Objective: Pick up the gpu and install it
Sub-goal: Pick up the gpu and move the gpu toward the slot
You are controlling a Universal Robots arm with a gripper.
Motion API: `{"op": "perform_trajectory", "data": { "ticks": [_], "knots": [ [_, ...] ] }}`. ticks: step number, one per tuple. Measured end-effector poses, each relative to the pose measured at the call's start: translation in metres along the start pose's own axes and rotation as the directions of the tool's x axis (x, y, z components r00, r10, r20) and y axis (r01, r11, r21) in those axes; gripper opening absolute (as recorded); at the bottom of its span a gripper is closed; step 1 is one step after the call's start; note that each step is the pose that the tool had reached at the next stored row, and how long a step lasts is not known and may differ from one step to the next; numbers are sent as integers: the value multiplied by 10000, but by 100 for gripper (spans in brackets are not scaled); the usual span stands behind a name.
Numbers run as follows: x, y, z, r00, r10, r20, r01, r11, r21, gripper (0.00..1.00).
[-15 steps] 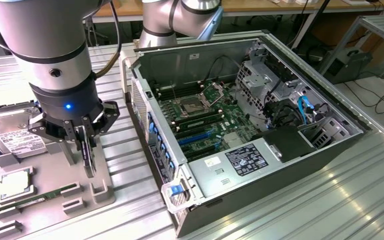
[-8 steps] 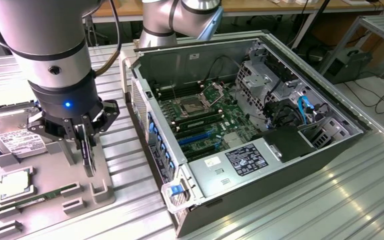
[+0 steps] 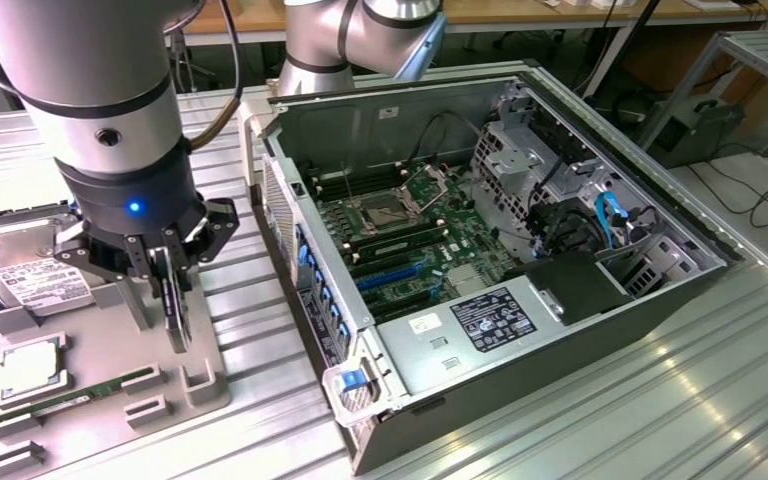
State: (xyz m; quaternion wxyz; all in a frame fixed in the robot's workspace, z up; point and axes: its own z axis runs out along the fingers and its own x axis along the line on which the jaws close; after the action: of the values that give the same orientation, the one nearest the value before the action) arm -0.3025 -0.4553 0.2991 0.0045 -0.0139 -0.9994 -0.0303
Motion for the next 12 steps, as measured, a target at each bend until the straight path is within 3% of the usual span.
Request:
{"op": "perform_trajectory", "data": {
  "ticks": [12],
  "knots": [
    [-6,2,-31,10000,0,-6,0,10000,0,28]
  ]
}}
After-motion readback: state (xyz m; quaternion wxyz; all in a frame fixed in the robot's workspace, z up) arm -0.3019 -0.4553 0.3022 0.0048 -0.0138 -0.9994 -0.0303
